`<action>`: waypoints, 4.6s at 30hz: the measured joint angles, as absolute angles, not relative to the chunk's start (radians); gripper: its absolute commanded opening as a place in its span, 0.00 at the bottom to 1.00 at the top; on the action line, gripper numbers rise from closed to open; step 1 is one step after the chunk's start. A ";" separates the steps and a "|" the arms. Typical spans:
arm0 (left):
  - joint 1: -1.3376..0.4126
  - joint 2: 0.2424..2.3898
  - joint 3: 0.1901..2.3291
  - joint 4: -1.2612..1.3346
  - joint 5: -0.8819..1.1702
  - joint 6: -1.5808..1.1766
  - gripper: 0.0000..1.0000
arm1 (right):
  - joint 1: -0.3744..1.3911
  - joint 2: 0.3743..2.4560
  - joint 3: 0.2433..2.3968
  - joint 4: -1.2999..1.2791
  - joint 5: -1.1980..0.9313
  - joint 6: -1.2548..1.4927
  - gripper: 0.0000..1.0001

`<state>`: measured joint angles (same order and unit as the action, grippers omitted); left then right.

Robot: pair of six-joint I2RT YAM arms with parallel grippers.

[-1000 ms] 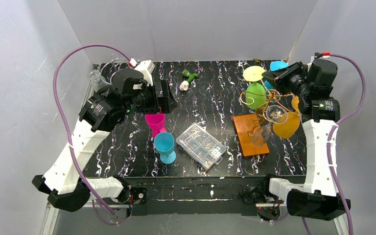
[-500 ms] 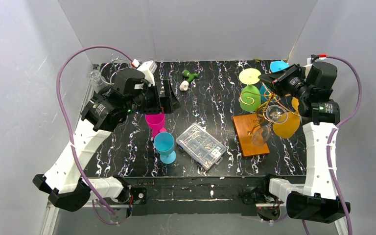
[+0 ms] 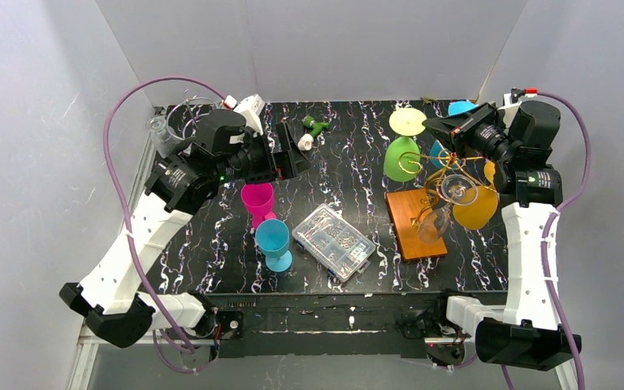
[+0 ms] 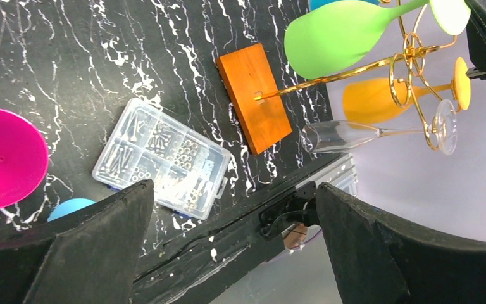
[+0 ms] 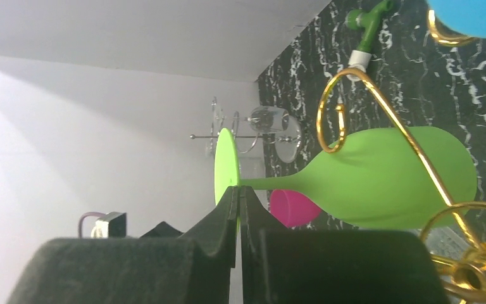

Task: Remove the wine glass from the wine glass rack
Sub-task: Pick up the wine glass from the wine rack, then place the wine glass at the center of the board.

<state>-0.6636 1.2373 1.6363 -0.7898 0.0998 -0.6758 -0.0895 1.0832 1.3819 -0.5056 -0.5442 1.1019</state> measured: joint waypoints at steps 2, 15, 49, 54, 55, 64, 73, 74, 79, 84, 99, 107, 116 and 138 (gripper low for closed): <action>-0.664 1.243 1.622 -0.764 0.108 -0.693 0.99 | -0.086 1.088 1.382 -0.484 -0.558 1.126 0.01; -0.562 1.280 1.424 -0.401 0.346 -0.848 0.95 | 0.094 1.206 1.398 -0.257 -0.564 1.335 0.01; -0.427 1.576 1.310 0.767 0.591 -1.460 0.62 | 0.173 1.335 1.469 0.274 -0.501 1.884 0.01; -0.427 1.576 1.316 0.854 0.586 -1.534 0.56 | 0.173 1.337 1.441 0.350 -0.502 1.925 0.01; -0.427 1.576 1.316 0.873 0.584 -1.553 0.55 | 0.173 1.338 1.428 0.373 -0.504 1.938 0.01; -0.435 1.576 1.324 0.951 0.574 -1.638 0.36 | 0.173 1.362 1.373 0.484 -0.511 2.028 0.01; -0.470 1.572 1.364 1.049 0.518 -1.698 0.00 | 0.165 1.362 1.306 0.525 -0.493 2.060 0.26; -0.472 1.569 1.366 1.045 0.514 -1.695 0.00 | 0.165 1.362 1.301 0.528 -0.493 2.062 0.35; -0.478 1.559 1.366 0.963 0.540 -1.669 0.00 | 0.163 1.334 1.310 0.438 -0.519 1.929 0.71; -0.480 1.478 1.368 0.730 0.589 -1.531 0.00 | 0.135 1.295 1.321 0.220 -0.577 1.702 0.91; -0.473 1.279 1.573 -0.218 0.542 -0.998 0.00 | 0.124 1.284 1.563 -0.446 -0.505 1.044 0.99; -0.474 1.182 1.728 -0.725 0.307 -0.735 0.00 | 0.181 1.312 1.696 -0.667 -0.376 0.805 0.98; -0.519 1.043 1.811 -1.134 -0.063 -0.596 0.00 | 0.313 1.337 1.737 -0.784 -0.233 0.673 0.98; -0.507 1.135 1.333 -1.261 -0.273 -0.586 0.00 | 0.422 1.383 1.836 -0.862 -0.125 0.556 0.98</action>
<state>-0.5072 1.1351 1.3334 -1.2610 -0.2726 -0.5858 0.4225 1.3830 1.8362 -0.8619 -0.1253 0.5556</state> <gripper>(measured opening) 0.031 0.984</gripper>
